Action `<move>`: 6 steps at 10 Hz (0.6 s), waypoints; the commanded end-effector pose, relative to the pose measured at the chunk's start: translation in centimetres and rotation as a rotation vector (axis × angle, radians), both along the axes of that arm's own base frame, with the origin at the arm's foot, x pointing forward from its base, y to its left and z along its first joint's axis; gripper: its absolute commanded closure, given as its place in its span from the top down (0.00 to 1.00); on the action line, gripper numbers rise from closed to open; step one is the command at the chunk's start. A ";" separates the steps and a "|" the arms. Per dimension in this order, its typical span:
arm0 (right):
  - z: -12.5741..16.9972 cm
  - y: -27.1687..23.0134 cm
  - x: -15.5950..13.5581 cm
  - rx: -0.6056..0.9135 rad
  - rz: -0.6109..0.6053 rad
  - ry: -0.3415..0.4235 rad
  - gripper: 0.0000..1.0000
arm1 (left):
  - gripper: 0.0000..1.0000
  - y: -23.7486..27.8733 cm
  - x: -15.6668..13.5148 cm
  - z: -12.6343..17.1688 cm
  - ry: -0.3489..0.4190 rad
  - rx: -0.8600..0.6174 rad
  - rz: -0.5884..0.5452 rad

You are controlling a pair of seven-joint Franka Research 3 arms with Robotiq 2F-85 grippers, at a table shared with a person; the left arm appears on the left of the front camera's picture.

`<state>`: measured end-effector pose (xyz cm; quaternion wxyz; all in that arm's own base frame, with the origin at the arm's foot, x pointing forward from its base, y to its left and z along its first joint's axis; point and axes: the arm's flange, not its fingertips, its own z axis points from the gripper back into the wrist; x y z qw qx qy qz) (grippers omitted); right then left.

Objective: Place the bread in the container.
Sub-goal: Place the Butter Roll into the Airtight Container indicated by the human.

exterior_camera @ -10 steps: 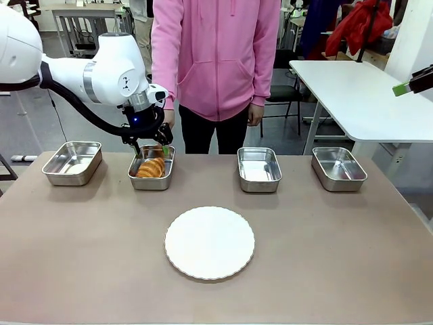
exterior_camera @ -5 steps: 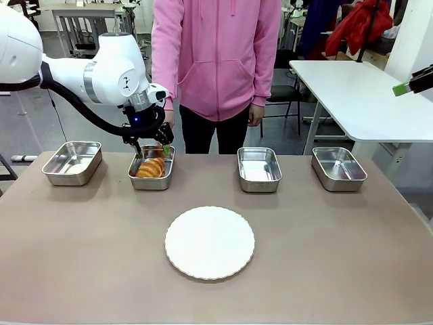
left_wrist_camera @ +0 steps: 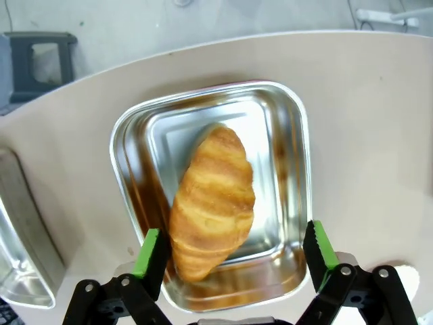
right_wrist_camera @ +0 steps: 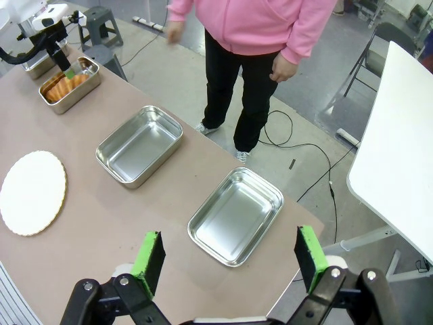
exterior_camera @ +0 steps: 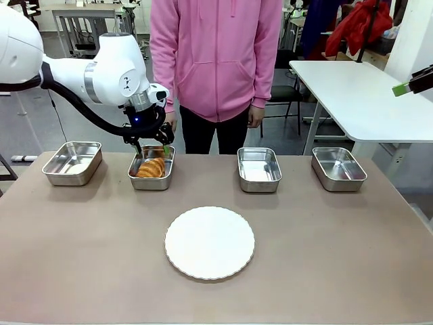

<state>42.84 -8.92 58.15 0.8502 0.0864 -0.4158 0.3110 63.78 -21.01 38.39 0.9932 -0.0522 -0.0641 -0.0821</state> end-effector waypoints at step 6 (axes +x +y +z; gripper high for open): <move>0.0 -0.1 0.1 0.018 0.004 -0.013 1.00 | 1.00 -5.2 -16.9 9.2 -0.204 0.072 -0.059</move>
